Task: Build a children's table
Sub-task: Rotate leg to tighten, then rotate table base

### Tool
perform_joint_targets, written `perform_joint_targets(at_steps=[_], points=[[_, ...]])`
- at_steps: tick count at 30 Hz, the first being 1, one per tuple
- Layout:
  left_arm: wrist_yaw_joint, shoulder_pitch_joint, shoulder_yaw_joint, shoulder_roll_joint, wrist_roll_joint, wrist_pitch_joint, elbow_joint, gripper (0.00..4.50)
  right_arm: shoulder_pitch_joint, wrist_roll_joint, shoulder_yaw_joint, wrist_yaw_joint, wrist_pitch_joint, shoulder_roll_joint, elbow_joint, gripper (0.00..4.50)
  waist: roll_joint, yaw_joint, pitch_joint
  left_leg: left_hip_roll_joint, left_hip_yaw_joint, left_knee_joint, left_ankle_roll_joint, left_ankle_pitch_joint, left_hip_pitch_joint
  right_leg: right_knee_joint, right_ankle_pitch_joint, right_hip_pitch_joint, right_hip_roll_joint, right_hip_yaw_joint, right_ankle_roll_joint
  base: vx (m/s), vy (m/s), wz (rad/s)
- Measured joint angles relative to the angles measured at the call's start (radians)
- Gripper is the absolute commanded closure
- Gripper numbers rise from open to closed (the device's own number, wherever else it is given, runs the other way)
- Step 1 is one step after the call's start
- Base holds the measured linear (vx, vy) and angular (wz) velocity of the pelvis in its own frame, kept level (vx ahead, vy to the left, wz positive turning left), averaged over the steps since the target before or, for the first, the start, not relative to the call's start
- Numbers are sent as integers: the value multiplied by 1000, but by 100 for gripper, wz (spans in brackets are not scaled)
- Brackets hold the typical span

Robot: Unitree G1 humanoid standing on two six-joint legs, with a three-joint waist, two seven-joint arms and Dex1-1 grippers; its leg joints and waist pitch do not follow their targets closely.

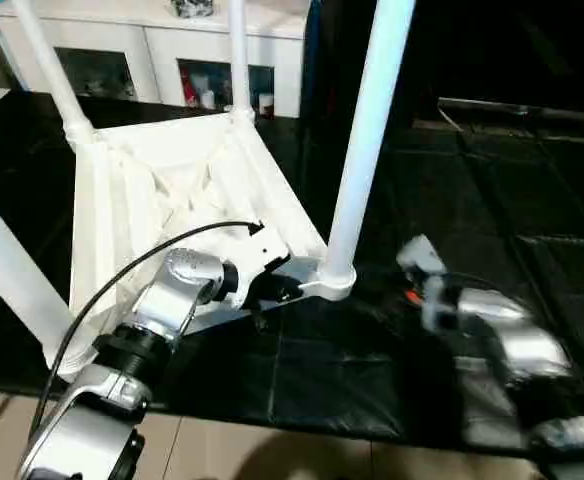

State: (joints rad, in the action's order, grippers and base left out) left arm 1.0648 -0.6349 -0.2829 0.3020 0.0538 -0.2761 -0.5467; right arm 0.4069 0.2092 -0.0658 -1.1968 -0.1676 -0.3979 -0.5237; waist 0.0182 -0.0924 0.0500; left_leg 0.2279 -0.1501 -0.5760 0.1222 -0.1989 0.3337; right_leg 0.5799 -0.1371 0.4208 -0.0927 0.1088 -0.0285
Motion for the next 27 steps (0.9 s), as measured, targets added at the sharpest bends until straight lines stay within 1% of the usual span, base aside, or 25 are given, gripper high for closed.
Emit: perform_joint_targets(at_steps=[5, 8, 9, 10, 12, 15, 16, 17, 18, 19, 20, 21, 22, 23, 24, 25, 26, 27], points=[[-2, 1, -2, 4, 1, 13, 0, 450, -23, 59, -3, -96, -52, -20, 89, 8, 1, -1, 0, 0, 0, 0, -1, 1, 0, 0, 0, 0, 0, 0, 0, 0, 0, 0], [-38, 1, 0, -13, 1, 21, -7, 450, -48, 134, -3, -148, -126, -27, 183, 8, 2, -7, 1, 0, 0, -1, -1, 1, 1, 0, -1, 0, 0, 0, 2, 0, 0, 0], [-43, 1, 2, -14, 1, 20, -7, 423, -53, 159, -3, -159, -150, -27, 212, 2, 2, -9, 1, 0, 0, -1, -1, 1, 1, 0, -2, 0, 0, 0, 3, 0, 0, 0], [-48, 3, 20, -19, -15, 16, -5, 407, -55, 201, 0, -165, -186, -21, 252, 0, 2, -7, 1, 0, -1, -1, -1, 1, 1, 0, -2, 1, 0, -1, 5, 0, 0, 0], [-56, 7, 61, -32, -60, 2, 48, 394, -54, 257, 22, -158, -226, 6, 299, 0, 4, -8, 1, 1, -1, -1, -1, 1, 1, 0, -2, 0, 0, 0, 4, 0, 0, 0], [-48, 20, 97, -30, -111, -34, 161, 361, -29, 308, 50, -115, -260, 61, 325, 0, 3, -7, 1, 1, -1, -1, 1, -1, -1, 0, -2, -1, 0, 0, 4, 0, 0, 0], [-44, 38, 107, -28, -129, -50, 200, 361, -17, 317, 59, -96, -266, 77, 326, 0, 3, -6, 1, 1, -1, -1, 2, -1, -1, 0, -2, -1, 0, 0, 4, 0, 0, 0], [-39, 84, 119, -21, -158, -85, 273, 357, 0, 335, 72, -65, -272, 103, 327, 0, 3, -2, 1, 1, -1, -1, 2, -1, -1, 1, -2, -1, 0, -1, 4, 0, 0, 0], [-35, 118, 122, -17, -179, -111, 318, 352, 10, 347, 80, -43, -279, 118, 330, 0, 3, -1, 1, 1, -1, -1, 2, -1, -1, 1, -1, -1, 0, -1, 2, 0, 0, 0], [-29, 160, 125, -11, -202, -147, 367, 344, 22, 354, 86, -15, -286, 133, 335, 0, 3, -1, 1, 1, -1, 0, 2, -1, -1, 1, 0, 0, 0, -1, 2, 0, 0, 0], [-27, 189, 130, -5, -220, -175, 406, 324, 28, 360, 90, 4, -287, 146, 339, 0, 3, -1, 1, 1, -1, 0, 2, -1, -1, 1, -1, 0, 0, -1, 2, 0, 0, 0], [-27, 226, 137, 5, -242, -211, 463, 319, 34, 362, 91, 27, -286, 160, 343, 0, 4, 0, 1, 1, -1, 0, 2, -1, -1, 1, -1, 0, 0, -1, 2, 0, 0, 0], [-27, 282, 151, 20, -277, -259, 550, 317, 38, 360, 94, 57, -281, 179, 342, 0, 5, 1, 0, 1, -2, 0, 2, -1, -1, 1, -1, 0, 0, -1, 2, 0, 0, 0], [-28, 309, 155, 27, -296, -290, 594, 317, 40, 357, 95, 76, -277, 183, 336, 0, 6, 2, 0, 1, -2, 1, 2, -1, -1, 1, -1, 0, 0, -1, 3, 0, 0, 0], [-30, 335, 160, 34, -310, -315, 636, 301, 43, 350, 97, 92, -272, 189, 324, 0, 8, 1, 0, 1, -2, 0, 2, -1, -1, 2, -2, 0, 0, -1, 4, 0, 0, 0], [-31, 353, 164, 42, -324, -333, 663, 301, 43, 347, 97, 103, -268, 193, 318, 0, 8, -1, 0, 1, -2, 0, 2, -1, -1, 2, -3, -1, 0, -1, 6, 0, 0, 0], [-33, 362, 171, 45, -333, -349, 681, 288, 44, 344, 97, 115, -264, 197, 313, 0, 9, -2, 0, 1, -3, 0, 3, 0, -1, 2, -5, -1, 1, -4, 9, 0, 0, 0], [-35, 395, 188, 57, -348, -371, 727, 280, 58, 337, 96, 133, -259, 213, 298, 0, 11, 2, 0, 1, -6, 1, 3, 0, -1, 2, -5, -1, 1, -8, 9, 0, 0, 0]])
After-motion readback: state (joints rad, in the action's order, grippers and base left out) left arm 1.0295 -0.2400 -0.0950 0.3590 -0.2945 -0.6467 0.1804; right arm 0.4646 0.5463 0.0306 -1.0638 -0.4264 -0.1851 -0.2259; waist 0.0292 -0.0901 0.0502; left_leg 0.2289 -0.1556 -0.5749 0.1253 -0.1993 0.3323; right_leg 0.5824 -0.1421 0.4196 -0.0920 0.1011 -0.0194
